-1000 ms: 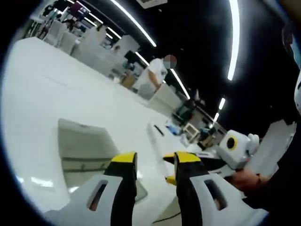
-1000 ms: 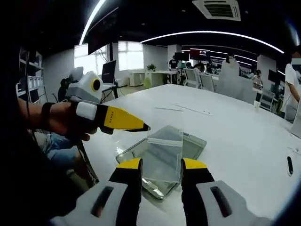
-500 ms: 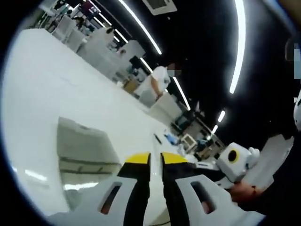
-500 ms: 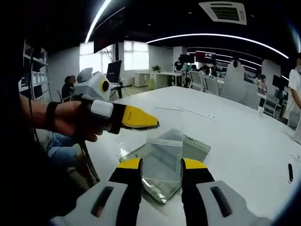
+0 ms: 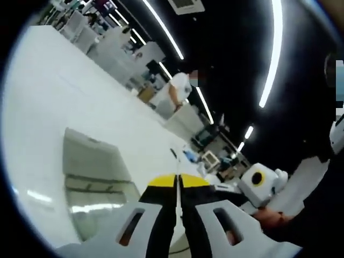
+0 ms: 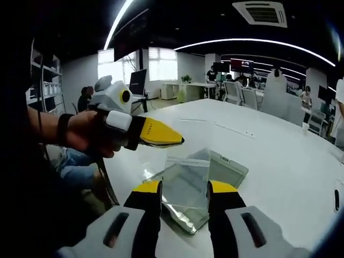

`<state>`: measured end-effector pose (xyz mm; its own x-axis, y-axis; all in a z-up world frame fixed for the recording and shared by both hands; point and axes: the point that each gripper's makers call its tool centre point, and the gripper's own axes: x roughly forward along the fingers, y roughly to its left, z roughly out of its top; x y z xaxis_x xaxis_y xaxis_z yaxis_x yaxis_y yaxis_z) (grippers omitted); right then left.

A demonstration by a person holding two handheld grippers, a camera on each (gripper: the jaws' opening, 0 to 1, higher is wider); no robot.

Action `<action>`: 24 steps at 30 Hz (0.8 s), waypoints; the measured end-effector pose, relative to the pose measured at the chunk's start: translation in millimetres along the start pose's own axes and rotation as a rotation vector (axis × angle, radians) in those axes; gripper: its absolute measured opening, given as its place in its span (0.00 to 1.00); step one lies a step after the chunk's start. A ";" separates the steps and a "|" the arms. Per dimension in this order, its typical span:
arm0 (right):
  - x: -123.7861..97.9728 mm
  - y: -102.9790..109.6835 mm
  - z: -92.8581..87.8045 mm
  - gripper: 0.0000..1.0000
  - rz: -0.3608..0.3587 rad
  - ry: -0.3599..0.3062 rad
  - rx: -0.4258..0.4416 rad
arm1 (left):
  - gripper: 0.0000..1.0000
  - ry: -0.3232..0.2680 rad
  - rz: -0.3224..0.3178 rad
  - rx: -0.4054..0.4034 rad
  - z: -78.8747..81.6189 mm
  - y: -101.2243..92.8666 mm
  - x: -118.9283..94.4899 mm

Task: Insert the divider into the dual guide fixture by aligning both edges with the guide slots and pushing it downward to the bottom, including one-sided entry, uneven engagement, binding, and posture correction.

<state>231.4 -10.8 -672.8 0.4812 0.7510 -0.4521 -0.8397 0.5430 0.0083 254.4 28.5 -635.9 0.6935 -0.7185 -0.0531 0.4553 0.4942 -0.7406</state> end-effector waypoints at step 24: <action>-2.2 4.1 29.9 0.20 0.110 -0.178 0.315 | 0.00 0.011 -0.050 -0.027 -5.7 -6.8 -16.2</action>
<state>234.4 1.0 -645.1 0.4516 0.8500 -0.2713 -0.7839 0.5232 0.3344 236.9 33.9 -633.7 0.6639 -0.7475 -0.0224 0.4740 0.4438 -0.7605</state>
